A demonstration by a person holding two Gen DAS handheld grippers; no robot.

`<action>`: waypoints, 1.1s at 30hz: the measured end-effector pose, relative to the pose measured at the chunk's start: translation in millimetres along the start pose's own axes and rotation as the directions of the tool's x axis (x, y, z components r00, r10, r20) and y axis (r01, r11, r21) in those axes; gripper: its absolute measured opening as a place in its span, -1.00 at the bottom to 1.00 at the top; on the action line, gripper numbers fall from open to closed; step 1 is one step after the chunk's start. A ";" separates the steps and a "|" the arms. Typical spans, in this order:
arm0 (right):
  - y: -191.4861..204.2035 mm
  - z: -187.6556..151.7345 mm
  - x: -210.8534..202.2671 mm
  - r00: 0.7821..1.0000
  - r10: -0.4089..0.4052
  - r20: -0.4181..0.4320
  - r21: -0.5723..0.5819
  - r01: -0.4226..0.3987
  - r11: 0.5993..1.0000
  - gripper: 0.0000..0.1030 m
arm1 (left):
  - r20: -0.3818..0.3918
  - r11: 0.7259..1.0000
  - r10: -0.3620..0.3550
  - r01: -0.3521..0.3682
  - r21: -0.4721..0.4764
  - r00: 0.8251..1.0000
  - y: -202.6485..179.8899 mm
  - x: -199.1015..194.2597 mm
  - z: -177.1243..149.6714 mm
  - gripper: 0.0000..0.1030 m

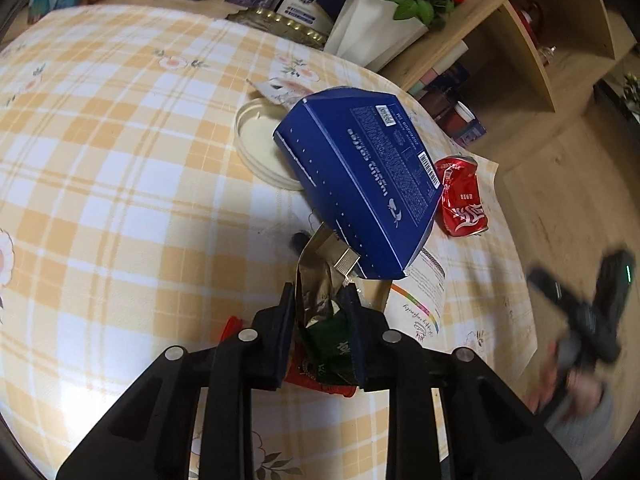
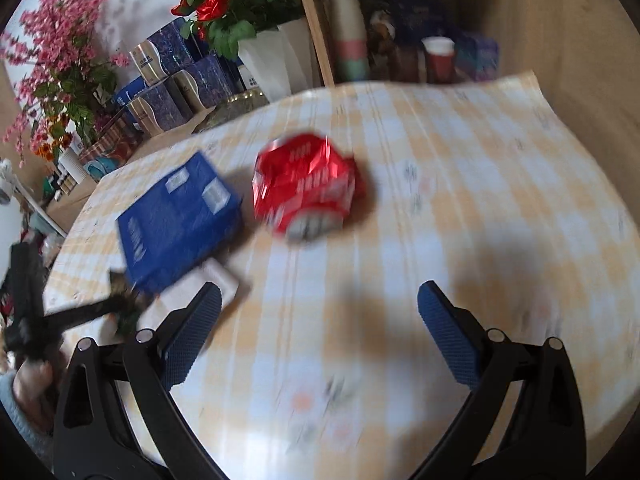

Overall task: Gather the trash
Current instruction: 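Grasp the green-and-gold wrapper with the left tool while the right tool grasps the red cola can, then carry the can over the trash bin and open the right tool while the left tool carries the wrapper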

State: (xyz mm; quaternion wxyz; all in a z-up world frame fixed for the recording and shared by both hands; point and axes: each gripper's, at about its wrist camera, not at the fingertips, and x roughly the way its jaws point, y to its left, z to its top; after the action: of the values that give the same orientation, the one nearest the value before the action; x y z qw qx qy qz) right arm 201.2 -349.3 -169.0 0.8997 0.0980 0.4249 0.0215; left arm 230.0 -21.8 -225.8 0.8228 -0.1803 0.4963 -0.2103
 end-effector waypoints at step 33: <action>47.7 52.6 17.5 0.992 0.065 0.106 -0.163 -0.047 0.985 -0.73 | 0.179 0.999 -0.016 0.006 0.052 0.984 -0.1 -94.4 -23.5 -0.61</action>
State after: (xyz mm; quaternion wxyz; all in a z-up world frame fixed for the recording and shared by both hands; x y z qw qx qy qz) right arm 255.0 -308.7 -140.5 0.9260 0.0384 0.3680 0.0755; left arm 169.5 25.6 -166.3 0.8672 -0.1801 0.4138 -0.2103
